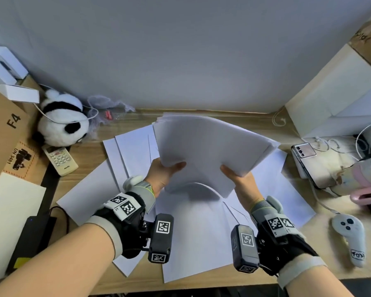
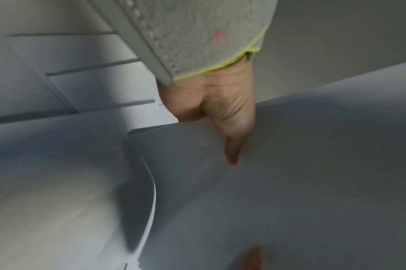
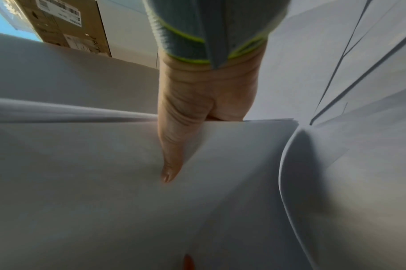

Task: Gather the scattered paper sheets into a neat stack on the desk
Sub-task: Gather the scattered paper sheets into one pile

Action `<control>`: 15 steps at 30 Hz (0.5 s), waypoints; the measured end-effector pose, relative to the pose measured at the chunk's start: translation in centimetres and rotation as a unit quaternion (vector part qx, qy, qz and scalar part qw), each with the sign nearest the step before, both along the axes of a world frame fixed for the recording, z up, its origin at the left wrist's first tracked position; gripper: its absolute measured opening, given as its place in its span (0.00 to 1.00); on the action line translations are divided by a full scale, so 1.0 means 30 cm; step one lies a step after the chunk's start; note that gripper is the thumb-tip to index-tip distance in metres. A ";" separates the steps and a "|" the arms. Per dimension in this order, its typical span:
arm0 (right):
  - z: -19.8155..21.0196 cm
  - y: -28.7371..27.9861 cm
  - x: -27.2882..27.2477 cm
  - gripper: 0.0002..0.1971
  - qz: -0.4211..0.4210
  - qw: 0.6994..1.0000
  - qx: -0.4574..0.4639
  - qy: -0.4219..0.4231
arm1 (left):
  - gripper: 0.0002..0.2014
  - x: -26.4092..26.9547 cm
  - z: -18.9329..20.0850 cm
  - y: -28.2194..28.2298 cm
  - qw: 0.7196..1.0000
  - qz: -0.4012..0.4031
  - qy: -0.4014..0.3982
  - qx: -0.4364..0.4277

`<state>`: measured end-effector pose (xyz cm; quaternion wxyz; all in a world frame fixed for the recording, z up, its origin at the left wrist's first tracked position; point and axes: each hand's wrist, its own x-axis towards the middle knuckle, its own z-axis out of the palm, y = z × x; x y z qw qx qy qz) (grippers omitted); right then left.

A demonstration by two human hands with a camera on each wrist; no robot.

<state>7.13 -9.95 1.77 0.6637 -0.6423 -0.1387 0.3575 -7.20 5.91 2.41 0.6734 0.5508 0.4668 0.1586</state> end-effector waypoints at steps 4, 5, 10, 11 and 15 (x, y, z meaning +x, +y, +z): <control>-0.023 -0.009 0.011 0.11 0.008 1.000 -0.013 0.007 | 0.20 -0.011 -0.024 0.010 1.000 -0.012 0.013 -0.017; -0.041 -0.012 0.007 0.10 0.005 0.999 -0.031 0.012 | 0.19 -0.014 -0.038 0.007 0.999 -0.021 0.020 -0.023; -0.094 0.006 0.007 0.06 -0.012 0.996 -0.087 0.018 | 0.14 0.010 -0.043 -0.002 1.000 0.001 0.024 0.012; -0.097 0.009 0.015 0.06 -0.004 0.995 -0.094 0.014 | 0.12 0.011 -0.043 0.007 0.999 0.008 0.031 0.019; -0.163 -0.010 0.056 0.15 -0.045 0.983 -0.168 0.056 | 0.16 -0.035 -0.096 0.049 0.993 0.052 0.104 0.013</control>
